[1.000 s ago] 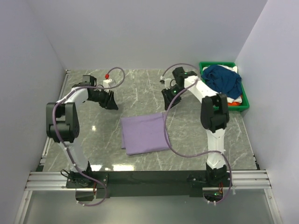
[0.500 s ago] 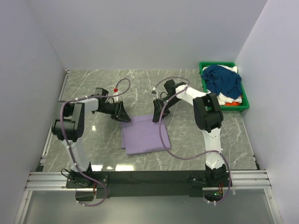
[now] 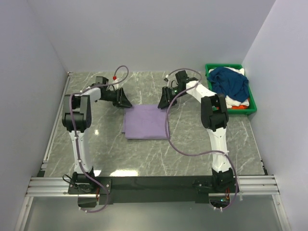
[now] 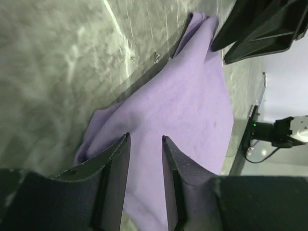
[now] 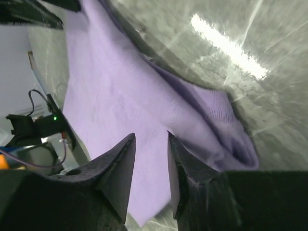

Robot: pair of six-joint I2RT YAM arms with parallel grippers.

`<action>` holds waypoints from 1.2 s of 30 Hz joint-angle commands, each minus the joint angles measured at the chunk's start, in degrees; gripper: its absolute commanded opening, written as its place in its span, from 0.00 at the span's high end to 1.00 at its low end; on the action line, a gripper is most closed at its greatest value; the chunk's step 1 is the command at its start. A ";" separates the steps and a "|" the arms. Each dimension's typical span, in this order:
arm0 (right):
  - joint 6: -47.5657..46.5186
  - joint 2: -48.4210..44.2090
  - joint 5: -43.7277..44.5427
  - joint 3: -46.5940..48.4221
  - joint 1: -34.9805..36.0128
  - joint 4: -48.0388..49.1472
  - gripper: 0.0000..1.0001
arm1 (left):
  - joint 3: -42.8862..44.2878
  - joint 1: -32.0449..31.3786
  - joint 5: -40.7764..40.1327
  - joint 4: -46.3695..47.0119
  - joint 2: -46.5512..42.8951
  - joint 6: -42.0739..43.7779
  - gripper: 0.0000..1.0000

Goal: Fold and stack the t-shirts
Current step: Fold the tshirt

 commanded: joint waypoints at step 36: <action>-1.40 -25.81 -9.27 -45.86 7.99 12.59 0.64 | -36.77 -7.10 10.54 -5.52 -26.24 10.72 0.62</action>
